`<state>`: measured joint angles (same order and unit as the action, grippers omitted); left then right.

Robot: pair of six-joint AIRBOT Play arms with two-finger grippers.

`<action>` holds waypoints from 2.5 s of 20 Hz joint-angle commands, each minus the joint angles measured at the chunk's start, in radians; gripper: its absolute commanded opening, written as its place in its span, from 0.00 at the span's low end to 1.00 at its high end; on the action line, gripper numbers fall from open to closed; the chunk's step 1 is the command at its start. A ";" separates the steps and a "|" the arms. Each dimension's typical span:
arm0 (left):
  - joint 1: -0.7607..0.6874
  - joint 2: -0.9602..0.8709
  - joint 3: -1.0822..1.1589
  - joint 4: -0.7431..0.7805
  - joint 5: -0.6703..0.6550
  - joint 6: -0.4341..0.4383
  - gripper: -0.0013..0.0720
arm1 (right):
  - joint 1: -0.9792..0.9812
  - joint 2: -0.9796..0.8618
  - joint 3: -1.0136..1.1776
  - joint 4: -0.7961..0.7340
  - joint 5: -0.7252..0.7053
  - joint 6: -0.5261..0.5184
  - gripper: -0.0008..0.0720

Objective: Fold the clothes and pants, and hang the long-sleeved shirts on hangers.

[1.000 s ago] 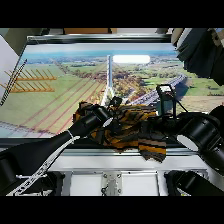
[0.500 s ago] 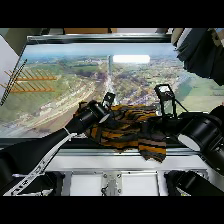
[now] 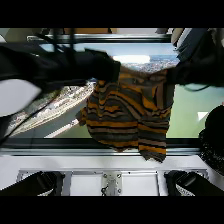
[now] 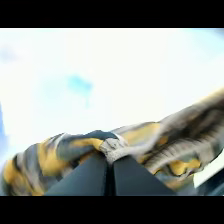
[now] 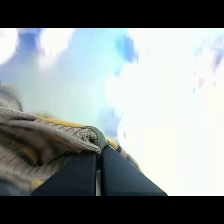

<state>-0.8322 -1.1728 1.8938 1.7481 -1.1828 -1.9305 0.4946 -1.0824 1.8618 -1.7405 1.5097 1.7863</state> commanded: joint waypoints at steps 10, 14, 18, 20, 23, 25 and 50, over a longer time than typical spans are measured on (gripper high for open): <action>-0.032 0.183 -0.563 -0.002 -0.124 -0.207 0.03 | 0.071 -0.060 -0.096 0.058 0.164 0.001 0.02; -0.074 0.234 -0.740 -0.127 -0.069 -0.207 0.03 | 0.093 -0.060 -0.140 0.059 0.153 0.001 0.03; -0.080 0.246 -0.760 -0.127 -0.065 -0.208 0.03 | 0.093 -0.036 -0.214 0.059 0.151 0.000 0.03; -0.080 0.233 -0.760 -0.129 -0.065 -0.207 0.03 | 0.093 -0.012 -0.286 0.058 0.128 0.000 0.03; -0.080 0.194 -0.760 -0.130 -0.066 -0.206 0.03 | 0.093 0.011 -0.397 0.059 0.048 0.002 0.03; -0.080 0.172 -0.759 -0.127 -0.064 -0.205 0.03 | 0.093 0.009 -0.435 0.057 0.007 0.001 0.03; -0.092 -0.131 -0.760 -0.145 0.058 -0.197 0.03 | -0.013 -0.187 -0.557 0.069 -0.270 0.131 0.72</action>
<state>-0.9237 -1.3010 1.1343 1.6032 -1.1255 -2.1281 0.4824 -1.3136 1.3087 -1.6966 1.2396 1.8305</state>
